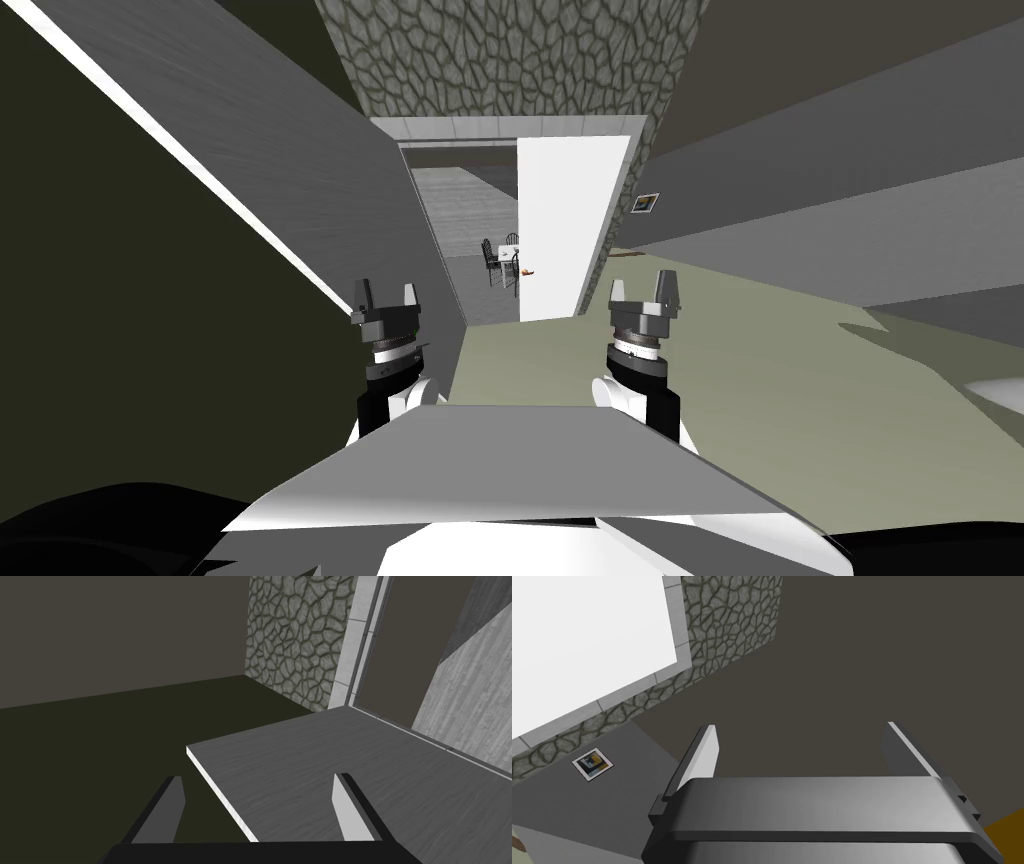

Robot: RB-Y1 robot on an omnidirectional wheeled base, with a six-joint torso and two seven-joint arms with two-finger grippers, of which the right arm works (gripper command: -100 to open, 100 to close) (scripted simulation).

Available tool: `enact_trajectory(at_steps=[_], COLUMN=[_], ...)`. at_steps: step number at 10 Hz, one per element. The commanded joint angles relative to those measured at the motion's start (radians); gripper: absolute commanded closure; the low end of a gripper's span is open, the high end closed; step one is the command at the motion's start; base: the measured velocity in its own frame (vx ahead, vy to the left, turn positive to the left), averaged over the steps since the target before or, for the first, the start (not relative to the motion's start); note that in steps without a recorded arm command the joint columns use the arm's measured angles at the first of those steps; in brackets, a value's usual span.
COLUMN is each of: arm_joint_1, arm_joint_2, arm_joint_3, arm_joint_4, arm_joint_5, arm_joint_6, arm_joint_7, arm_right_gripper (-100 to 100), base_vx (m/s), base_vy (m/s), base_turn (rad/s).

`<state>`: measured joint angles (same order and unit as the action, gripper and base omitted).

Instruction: Pull the door open

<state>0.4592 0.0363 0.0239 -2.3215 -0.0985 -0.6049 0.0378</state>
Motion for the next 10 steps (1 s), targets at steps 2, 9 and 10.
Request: enact_trajectory(at_steps=[2,9,10], arm_joint_1=[-0.017,-0.064,-0.071], arm_joint_2=[-0.017,-0.056,-0.061], arm_joint_3=[0.001,0.002,0.002], arm_joint_4=[0.049,0.183,0.204], arm_joint_5=[-0.008,-0.028,-0.032], arm_joint_6=[-0.007,-0.025,-0.028], arm_joint_7=[-0.001,-0.004,-0.005], arm_right_gripper=[-100,-100,-100], base_vx=[0.072,0.085,0.081], base_vy=[0.004,0.004,0.001], base_turn=[0.041,0.037,0.035])
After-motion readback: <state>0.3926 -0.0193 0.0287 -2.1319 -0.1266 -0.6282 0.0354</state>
